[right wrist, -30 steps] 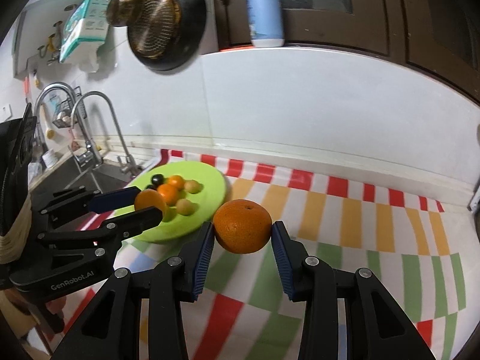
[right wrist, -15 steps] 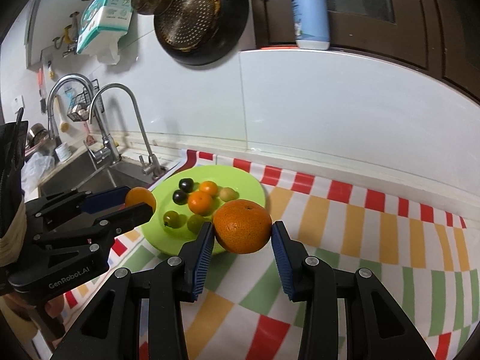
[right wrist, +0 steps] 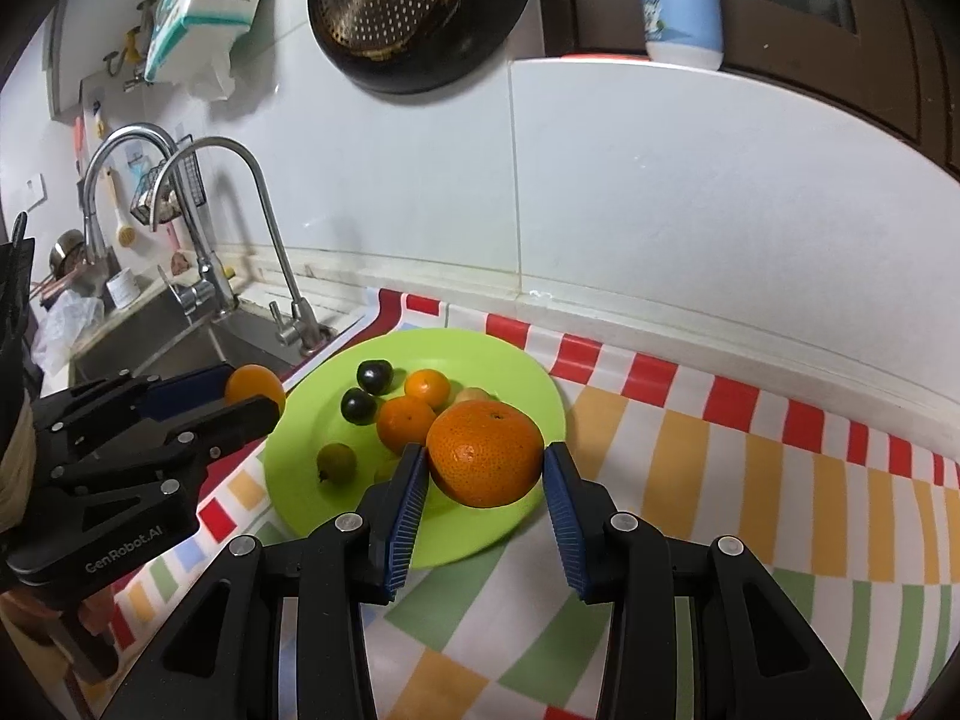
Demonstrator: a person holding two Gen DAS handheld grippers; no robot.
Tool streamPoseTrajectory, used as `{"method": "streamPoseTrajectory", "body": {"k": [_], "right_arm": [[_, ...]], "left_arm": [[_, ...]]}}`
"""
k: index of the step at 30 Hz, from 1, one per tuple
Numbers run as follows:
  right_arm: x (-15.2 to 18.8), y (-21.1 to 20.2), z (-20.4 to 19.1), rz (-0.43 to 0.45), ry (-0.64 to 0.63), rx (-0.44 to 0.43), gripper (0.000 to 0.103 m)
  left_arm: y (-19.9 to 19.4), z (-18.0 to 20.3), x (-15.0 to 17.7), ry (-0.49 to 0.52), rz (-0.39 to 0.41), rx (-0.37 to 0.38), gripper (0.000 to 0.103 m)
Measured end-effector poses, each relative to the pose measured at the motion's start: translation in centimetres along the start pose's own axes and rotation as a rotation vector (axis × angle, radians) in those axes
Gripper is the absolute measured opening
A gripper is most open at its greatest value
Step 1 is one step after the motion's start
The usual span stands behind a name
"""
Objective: Organize fruits
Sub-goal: 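Carry both oranges over the lime-green plate, then open the left tool over the plate while the right tool releases its orange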
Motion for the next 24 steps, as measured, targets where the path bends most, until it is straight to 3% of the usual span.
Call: {"method": "streamPoseTrajectory", "body": {"k": [15, 24], "right_arm": [[0.0, 5.8, -0.2, -0.070, 0.013, -0.018, 0.041], [-0.6, 6.3, -0.4, -0.054, 0.005, -0.003, 0.042]], "left_arm": [[4.6, -1.8, 1.0, -0.019, -0.069, 0.006, 0.038], [3.9, -1.6, 0.4, -0.017, -0.055, 0.007, 0.045]]}}
Point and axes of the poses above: each gripper's, at about its wrist camera, not at the fingertips, and y roughly the way its jaws point, z to its right, x to its underside, the point moved 9 cm from there along y, roughly the way its jaws point, and after that the axes turned 9 degrees about x, right-handed, at the moved point
